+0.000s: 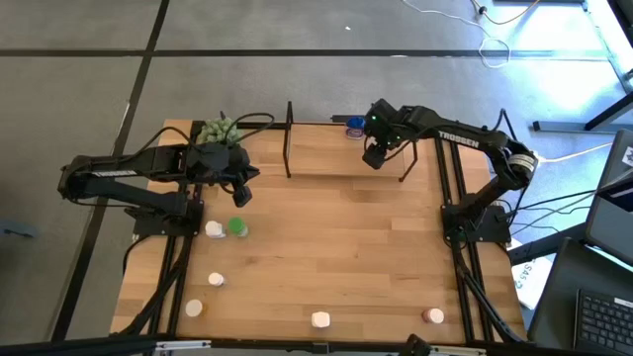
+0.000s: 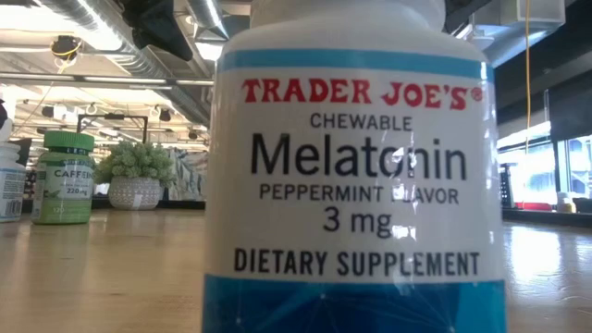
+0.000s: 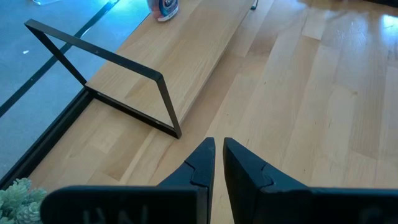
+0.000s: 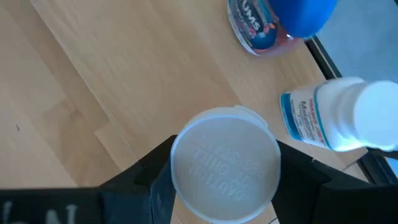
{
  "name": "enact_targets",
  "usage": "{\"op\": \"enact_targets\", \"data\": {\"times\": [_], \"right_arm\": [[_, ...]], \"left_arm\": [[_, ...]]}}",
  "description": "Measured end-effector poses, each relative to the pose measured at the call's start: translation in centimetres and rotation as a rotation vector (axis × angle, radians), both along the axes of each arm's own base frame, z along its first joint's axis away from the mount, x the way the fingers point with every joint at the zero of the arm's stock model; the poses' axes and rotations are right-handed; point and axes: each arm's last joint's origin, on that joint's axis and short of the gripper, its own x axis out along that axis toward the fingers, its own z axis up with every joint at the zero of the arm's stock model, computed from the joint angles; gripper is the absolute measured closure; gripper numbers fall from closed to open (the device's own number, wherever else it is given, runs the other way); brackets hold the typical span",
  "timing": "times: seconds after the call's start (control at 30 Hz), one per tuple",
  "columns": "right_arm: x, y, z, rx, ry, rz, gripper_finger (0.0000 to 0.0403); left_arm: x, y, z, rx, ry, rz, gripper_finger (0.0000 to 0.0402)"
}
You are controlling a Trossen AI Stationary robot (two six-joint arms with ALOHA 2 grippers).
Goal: Pick and place medicine bottles onto shelf by color
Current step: Put the top orange pill bottle on the shelf
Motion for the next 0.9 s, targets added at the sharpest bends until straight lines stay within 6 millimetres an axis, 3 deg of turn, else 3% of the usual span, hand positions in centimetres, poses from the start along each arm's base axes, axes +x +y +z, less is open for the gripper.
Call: {"op": "enact_targets", "data": {"times": [0.57,0.9], "right_arm": [[0.5,-0.6,-1.7,-0.023,0.113,0.22,0.0202],[-0.6,-1.4,-1.8,0.007,0.137,0.167,0.0202]], "left_arm": [[0.0,0.0,0.0,-0.001,0.0,0.001,0.0374],[0.0,0.0,0.0,-0.003,-0.001,0.002,0.0374]]}}
